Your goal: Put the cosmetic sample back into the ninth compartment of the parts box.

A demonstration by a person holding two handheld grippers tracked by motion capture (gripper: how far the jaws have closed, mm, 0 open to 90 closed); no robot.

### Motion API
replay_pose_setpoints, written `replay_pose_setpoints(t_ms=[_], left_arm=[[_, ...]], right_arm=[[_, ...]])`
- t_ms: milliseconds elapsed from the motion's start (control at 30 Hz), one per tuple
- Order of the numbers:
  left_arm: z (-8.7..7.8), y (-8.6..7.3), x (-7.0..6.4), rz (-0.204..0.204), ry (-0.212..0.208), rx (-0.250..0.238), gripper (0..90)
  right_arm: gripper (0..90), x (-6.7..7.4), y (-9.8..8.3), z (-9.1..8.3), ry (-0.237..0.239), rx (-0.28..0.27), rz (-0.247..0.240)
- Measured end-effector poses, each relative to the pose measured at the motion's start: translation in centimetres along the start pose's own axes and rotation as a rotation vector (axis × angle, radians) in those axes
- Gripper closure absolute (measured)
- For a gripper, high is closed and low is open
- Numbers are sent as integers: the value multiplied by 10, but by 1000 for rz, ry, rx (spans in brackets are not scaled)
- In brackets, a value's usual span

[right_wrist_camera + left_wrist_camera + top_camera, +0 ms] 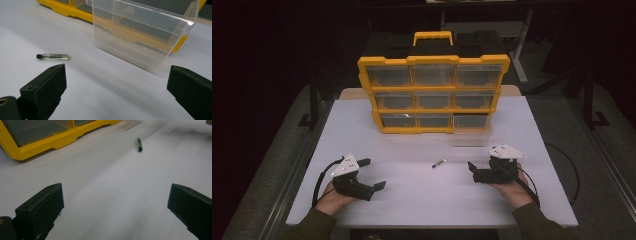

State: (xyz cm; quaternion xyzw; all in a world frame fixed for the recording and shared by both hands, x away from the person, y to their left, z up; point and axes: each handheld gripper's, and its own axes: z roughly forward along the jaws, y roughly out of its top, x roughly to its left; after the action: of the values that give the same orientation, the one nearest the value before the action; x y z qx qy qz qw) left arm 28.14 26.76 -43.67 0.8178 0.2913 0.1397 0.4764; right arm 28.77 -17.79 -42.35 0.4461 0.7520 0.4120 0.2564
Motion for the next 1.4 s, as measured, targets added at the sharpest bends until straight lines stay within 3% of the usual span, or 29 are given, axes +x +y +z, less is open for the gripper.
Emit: replay_pose_setpoints(t_ms=[300, 733, 1400], left_arm=[[1, 0, 0, -6, -3, -6, 0], [1, -1, 0, -9, -8, -4, 0], [2, -1, 1, -12, -14, -18, 0]], right_arm=[[19, -8, 0, -1, 51, -10, 72], [16, -7, -2, -7, 71, -20, 24], [25, -2, -16, -34, 161, -120, -5]])
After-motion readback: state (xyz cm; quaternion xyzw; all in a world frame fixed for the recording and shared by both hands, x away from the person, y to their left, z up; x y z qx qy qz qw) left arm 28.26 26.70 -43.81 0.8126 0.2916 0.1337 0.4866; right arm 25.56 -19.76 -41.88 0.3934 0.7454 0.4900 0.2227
